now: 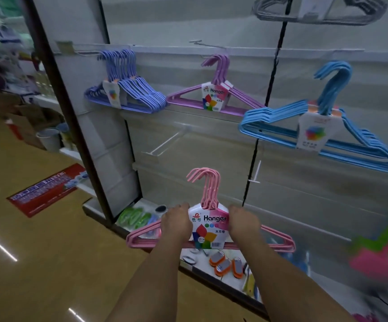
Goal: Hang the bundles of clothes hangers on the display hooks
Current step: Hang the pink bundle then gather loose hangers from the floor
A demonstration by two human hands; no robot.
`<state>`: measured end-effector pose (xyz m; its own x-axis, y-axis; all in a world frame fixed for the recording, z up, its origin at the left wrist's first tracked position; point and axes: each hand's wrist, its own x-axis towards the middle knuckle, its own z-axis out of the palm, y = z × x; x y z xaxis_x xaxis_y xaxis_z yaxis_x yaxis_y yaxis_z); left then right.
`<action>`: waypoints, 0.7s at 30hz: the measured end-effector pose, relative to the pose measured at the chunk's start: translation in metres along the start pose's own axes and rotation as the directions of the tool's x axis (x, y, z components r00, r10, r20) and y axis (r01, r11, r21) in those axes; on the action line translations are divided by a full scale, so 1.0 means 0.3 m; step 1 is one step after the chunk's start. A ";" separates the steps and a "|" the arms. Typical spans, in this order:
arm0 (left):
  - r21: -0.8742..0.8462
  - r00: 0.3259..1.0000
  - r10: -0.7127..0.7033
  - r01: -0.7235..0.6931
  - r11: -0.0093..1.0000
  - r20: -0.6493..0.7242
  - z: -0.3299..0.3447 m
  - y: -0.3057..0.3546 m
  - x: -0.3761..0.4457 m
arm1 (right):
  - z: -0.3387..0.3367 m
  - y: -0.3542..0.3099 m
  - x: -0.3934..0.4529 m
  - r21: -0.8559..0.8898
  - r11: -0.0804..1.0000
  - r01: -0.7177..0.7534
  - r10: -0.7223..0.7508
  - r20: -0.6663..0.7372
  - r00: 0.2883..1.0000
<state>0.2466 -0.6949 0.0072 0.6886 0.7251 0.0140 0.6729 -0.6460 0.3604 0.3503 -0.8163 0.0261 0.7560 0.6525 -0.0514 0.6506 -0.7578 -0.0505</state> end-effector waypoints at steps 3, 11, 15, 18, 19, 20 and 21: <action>0.001 1.000 0.000 0.000 1.000 0.003 -0.033 -0.055 0.067 | -0.008 -0.069 0.052 -0.003 1.000 -0.003 0.003 -0.008 1.000; -0.030 0.997 0.077 -0.077 0.997 0.013 -0.170 -0.307 0.288 | -0.047 -0.370 0.194 -0.003 0.998 -0.055 0.055 -0.067 0.996; -0.004 0.993 0.115 -0.115 0.993 0.039 -0.218 -0.447 0.378 | -0.033 -0.529 0.234 -0.005 0.995 -0.097 0.097 -0.060 0.993; -0.005 0.987 0.141 -0.141 0.990 0.077 -0.222 -0.523 0.420 | -0.007 -0.609 0.246 0.009 0.990 -0.143 0.144 -0.040 0.989; -0.010 0.985 0.150 -0.150 0.989 0.091 -0.220 -0.543 0.435 | 0.003 -0.631 0.252 0.011 0.988 -0.156 0.156 -0.031 0.987; -0.018 0.983 0.156 -0.155 0.988 0.102 -0.216 -0.560 0.450 | 0.009 -0.648 0.256 0.011 0.986 -0.167 0.168 -0.022 0.986; -0.025 0.981 0.158 -0.156 0.987 0.111 -0.216 -0.572 0.460 | 0.012 -0.661 0.262 0.013 0.984 -0.176 0.176 -0.017 0.984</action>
<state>0.2087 -0.4684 0.0077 0.8120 0.5828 -0.0324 0.5500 -0.7453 0.3769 0.2804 -0.6149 0.0284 0.8598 0.5089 -0.0422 0.5066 -0.8605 -0.0540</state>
